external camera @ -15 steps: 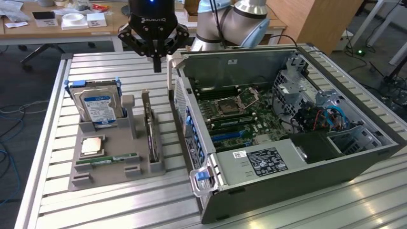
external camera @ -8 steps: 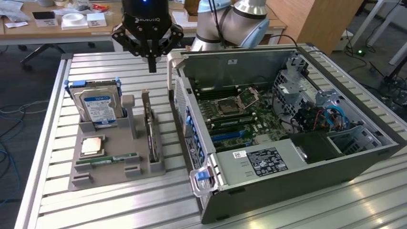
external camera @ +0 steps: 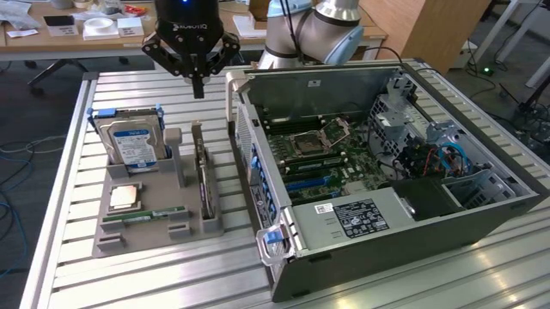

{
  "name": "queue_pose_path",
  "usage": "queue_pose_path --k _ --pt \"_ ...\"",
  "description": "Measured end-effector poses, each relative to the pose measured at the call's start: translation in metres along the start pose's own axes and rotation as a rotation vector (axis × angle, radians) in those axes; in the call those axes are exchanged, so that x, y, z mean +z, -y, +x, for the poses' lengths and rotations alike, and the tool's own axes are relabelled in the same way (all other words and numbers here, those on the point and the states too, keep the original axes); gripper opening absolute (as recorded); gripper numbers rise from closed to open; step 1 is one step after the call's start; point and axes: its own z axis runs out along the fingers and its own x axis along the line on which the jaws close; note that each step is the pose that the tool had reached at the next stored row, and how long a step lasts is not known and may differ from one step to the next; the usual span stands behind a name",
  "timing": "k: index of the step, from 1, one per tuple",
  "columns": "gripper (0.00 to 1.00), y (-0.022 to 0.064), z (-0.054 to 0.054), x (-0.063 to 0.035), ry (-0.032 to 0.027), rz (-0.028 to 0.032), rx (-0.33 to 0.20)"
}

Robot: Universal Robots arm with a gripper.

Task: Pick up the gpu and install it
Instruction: 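Reach for the gpu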

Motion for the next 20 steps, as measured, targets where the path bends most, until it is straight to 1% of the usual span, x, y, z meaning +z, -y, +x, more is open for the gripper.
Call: queue_pose_path --k 7,12,20 --pt "0.11 0.0001 0.009 0.0 0.0001 0.0001 0.002" --pt "0.11 0.0008 0.011 0.0 0.0 0.0001 0.002" --pt "0.11 0.0101 0.011 -0.0005 0.0 0.0001 0.002"
